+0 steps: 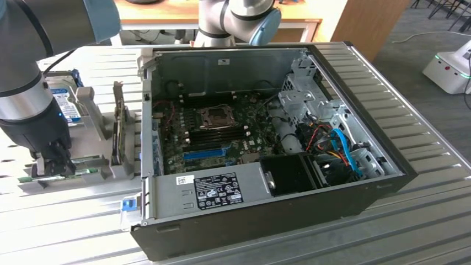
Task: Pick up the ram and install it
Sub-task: 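Pick up the ram and move it above insertion slot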
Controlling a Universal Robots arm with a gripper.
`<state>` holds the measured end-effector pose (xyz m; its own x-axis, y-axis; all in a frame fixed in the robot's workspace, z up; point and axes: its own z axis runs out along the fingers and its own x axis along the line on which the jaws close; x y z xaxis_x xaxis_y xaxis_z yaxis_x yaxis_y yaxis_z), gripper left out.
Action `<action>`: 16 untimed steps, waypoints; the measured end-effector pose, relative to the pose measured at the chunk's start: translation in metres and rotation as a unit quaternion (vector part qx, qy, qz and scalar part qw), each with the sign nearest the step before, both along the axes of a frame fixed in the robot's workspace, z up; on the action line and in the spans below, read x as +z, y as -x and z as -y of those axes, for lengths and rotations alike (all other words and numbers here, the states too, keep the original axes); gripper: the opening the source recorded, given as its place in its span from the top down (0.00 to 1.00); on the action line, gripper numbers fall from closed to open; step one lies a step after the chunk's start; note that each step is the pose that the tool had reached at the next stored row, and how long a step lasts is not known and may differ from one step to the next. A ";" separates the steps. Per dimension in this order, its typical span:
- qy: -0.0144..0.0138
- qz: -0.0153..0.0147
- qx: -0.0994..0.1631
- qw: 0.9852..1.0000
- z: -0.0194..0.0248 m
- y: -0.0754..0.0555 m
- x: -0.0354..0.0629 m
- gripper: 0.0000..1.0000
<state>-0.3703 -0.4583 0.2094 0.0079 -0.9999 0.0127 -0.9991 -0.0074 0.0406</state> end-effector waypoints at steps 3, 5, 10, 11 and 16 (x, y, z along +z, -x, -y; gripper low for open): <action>0.000 0.000 0.000 1.000 0.0000 0.000 0.0000 0.88; 0.000 0.000 0.000 1.000 0.0000 0.000 0.0005 0.88; 0.000 0.000 0.000 1.000 0.0000 0.000 0.0010 0.88; 0.000 0.000 0.000 1.000 0.0000 0.000 0.0011 0.88; 0.000 0.000 0.000 1.000 0.0000 0.000 0.0012 0.88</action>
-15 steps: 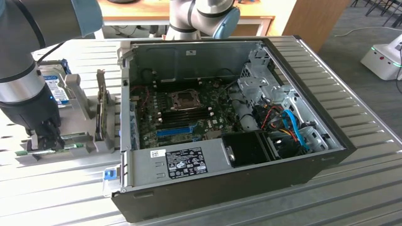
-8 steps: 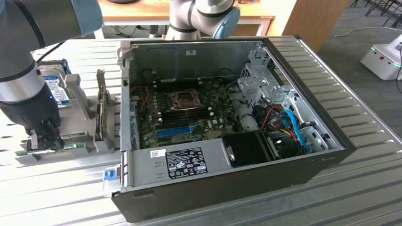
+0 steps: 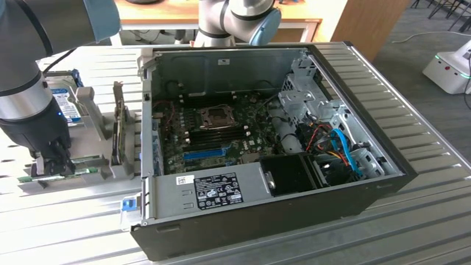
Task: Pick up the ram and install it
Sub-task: 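Pick up the ram and move it above insertion slot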
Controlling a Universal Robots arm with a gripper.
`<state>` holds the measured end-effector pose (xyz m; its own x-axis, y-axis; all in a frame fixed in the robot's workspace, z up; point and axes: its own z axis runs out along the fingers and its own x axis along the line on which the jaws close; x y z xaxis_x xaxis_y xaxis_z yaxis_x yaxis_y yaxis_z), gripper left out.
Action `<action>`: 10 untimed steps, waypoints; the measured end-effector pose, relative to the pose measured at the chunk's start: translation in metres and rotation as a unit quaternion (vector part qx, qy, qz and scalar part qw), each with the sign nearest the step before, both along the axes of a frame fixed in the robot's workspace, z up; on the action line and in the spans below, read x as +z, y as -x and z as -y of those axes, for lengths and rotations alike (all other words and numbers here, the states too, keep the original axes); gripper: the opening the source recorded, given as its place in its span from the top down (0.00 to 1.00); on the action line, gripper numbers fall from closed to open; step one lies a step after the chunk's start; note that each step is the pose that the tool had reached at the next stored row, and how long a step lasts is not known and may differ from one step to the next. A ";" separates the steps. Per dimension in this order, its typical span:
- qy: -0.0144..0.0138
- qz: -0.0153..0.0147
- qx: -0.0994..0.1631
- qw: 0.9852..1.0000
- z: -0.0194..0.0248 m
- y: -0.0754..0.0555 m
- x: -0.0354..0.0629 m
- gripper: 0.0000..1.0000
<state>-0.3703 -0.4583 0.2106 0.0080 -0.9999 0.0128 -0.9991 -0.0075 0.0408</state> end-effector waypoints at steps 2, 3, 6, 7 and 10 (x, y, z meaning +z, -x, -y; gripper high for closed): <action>0.000 0.000 0.000 1.000 -0.0003 0.000 0.0000 0.88; 0.000 0.000 0.000 1.000 -0.0004 0.000 0.0000 0.88; 0.000 0.000 0.000 1.000 -0.0006 0.000 0.0000 0.88; 0.000 0.000 0.000 1.000 -0.0006 0.000 0.0000 0.88; 0.000 0.000 0.000 1.000 -0.0006 0.000 0.0011 0.88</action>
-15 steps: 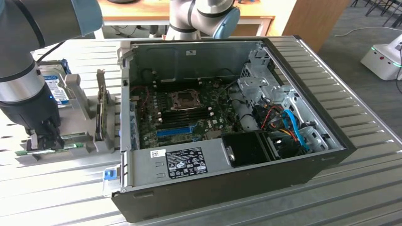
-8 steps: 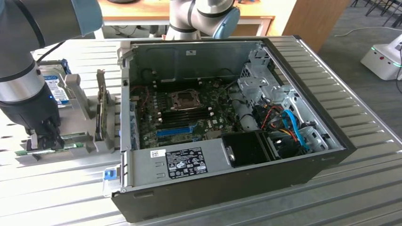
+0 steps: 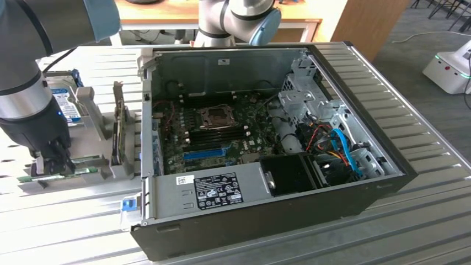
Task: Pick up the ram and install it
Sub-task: 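Pick up the ram and move it above insertion slot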
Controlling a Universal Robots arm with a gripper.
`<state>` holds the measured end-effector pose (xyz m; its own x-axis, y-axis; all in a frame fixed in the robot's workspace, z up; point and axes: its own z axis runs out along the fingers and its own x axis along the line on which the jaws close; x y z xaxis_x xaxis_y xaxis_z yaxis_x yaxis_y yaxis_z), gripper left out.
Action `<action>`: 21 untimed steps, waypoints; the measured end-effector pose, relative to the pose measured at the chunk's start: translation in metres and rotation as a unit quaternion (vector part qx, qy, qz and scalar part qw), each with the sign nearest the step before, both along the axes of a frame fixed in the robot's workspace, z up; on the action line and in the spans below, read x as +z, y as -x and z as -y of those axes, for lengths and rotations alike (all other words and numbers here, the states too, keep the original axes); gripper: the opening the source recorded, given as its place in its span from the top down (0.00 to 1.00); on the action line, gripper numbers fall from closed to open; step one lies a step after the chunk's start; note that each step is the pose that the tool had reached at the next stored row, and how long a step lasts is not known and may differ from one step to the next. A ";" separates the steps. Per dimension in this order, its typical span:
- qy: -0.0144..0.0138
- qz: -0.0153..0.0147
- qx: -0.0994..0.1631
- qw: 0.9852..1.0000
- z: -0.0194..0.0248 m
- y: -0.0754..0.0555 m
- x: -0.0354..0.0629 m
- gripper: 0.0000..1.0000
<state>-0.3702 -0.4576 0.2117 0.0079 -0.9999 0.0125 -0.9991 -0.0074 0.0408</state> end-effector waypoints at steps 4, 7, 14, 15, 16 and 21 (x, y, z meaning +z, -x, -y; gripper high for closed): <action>0.000 0.000 0.000 1.000 0.0000 0.000 0.0044 0.88; 0.000 0.000 0.000 1.000 0.0000 0.000 0.0085 0.88; 0.000 0.000 0.000 1.000 0.0000 -0.001 0.0206 0.88; 0.000 0.000 0.000 1.000 0.0000 -0.001 0.0225 0.88; 0.000 0.000 0.000 1.000 0.0000 -0.001 0.0245 0.88; 0.000 0.000 0.000 1.000 0.0000 -0.002 0.0357 0.88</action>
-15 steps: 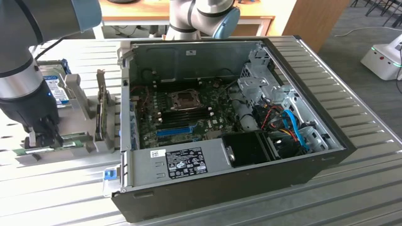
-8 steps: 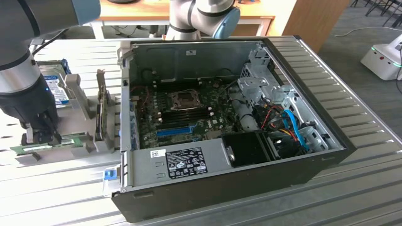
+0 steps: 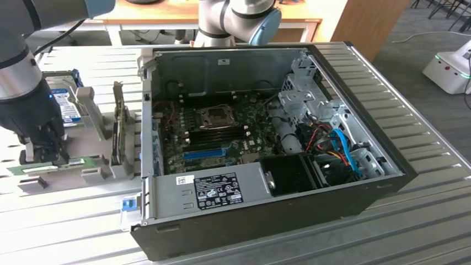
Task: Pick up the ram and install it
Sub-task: 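Pick up the ram and move it above insertion slot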
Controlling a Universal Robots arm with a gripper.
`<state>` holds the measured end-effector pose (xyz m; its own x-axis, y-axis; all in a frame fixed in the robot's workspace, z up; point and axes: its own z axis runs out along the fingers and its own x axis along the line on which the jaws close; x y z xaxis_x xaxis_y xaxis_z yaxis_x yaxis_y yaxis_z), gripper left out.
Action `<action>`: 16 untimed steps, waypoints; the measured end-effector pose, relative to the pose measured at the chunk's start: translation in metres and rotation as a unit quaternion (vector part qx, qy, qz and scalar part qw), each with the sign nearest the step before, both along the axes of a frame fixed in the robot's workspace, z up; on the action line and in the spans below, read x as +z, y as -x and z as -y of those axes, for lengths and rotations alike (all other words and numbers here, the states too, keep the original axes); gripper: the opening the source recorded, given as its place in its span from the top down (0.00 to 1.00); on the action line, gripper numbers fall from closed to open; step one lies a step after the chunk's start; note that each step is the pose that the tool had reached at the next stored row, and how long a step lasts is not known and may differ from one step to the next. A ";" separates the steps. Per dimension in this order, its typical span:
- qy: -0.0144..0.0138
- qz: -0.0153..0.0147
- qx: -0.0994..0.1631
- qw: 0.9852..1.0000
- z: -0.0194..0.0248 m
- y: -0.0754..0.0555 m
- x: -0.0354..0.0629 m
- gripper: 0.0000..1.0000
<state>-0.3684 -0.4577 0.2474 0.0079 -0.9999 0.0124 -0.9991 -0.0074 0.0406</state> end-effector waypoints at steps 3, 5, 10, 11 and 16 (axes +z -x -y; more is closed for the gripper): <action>0.000 0.000 0.000 1.000 0.0000 0.000 0.0067 0.88; 0.000 0.000 0.000 1.000 0.0000 -0.001 0.0105 0.88; 0.000 0.000 0.000 1.000 0.0000 -0.001 0.0200 0.88; 0.000 0.000 0.000 1.000 0.0000 -0.001 0.0221 0.88; 0.000 0.000 0.000 1.000 -0.0002 -0.001 0.0323 0.88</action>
<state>-0.3675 -0.4575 0.2797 0.0080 -0.9999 0.0124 -0.9991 -0.0075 0.0406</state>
